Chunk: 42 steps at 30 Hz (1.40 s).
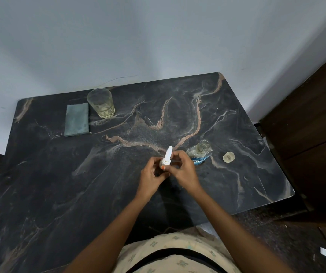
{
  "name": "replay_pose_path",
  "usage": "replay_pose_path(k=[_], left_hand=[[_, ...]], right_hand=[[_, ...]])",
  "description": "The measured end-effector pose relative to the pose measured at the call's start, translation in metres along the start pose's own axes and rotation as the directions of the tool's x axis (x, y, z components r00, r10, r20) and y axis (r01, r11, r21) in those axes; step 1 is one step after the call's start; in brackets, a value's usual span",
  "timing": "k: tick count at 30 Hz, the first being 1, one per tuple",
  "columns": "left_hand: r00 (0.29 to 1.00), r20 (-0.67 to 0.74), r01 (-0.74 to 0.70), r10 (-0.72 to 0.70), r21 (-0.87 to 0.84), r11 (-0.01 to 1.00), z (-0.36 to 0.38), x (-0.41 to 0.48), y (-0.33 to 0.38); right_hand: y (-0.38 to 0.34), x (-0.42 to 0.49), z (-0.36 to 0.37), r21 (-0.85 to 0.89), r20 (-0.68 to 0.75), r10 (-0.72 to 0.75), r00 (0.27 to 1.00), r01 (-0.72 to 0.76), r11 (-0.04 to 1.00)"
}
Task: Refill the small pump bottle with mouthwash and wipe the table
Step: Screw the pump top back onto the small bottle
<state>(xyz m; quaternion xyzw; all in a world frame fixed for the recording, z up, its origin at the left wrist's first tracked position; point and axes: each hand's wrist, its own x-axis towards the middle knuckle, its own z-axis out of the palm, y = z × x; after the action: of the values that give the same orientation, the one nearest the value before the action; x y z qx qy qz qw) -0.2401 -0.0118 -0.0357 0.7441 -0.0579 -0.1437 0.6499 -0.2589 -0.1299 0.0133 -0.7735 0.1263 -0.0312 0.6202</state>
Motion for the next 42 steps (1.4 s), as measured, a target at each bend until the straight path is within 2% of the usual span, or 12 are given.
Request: replay_pose_path(k=[3,8,10,16,19,25,27,35,42], left_hand=[[1.0,-0.011,-0.001,0.001,0.008,1.0,0.0,0.0,-0.001],[1.0,0.0,0.011,-0.011,-0.025,1.0,0.0,0.0,-0.001],[1.0,-0.002,0.01,-0.01,-0.036,0.999,0.001,0.0,-0.001],[1.0,-0.008,0.006,-0.006,-0.009,1.0,0.0,0.001,-0.003],[1.0,-0.011,0.011,-0.011,0.003,1.0,-0.001,0.002,-0.004],[1.0,-0.01,0.006,-0.006,-0.011,1.0,0.0,0.001,-0.001],[1.0,-0.01,0.008,-0.008,-0.008,1.0,0.0,0.001,0.0],[0.999,-0.023,0.026,-0.025,0.033,0.999,0.001,0.001,0.001],[0.998,-0.058,0.019,-0.016,0.039,0.999,0.004,-0.001,0.005]], right_hand=[[-0.001,0.001,0.004,-0.037,-0.002,-0.001,1.0,0.001,0.999],[-0.004,0.0,-0.01,-0.04,0.23,-0.034,0.973,0.044,0.998],[-0.002,0.0,-0.013,-0.04,0.254,-0.044,0.966,0.056,0.998],[0.0,0.0,0.001,0.026,0.031,0.002,1.0,-0.003,1.0],[-0.001,0.003,0.004,0.013,0.016,0.014,1.0,-0.015,1.0],[-0.005,0.005,-0.013,-0.064,0.251,-0.063,0.966,0.082,0.995],[-0.006,0.005,-0.015,-0.094,0.273,-0.096,0.957,0.126,0.988],[0.0,0.0,-0.003,-0.145,0.074,-0.148,0.986,0.157,0.977],[-0.002,-0.002,-0.001,-0.164,0.032,-0.15,0.988,0.154,0.974]])
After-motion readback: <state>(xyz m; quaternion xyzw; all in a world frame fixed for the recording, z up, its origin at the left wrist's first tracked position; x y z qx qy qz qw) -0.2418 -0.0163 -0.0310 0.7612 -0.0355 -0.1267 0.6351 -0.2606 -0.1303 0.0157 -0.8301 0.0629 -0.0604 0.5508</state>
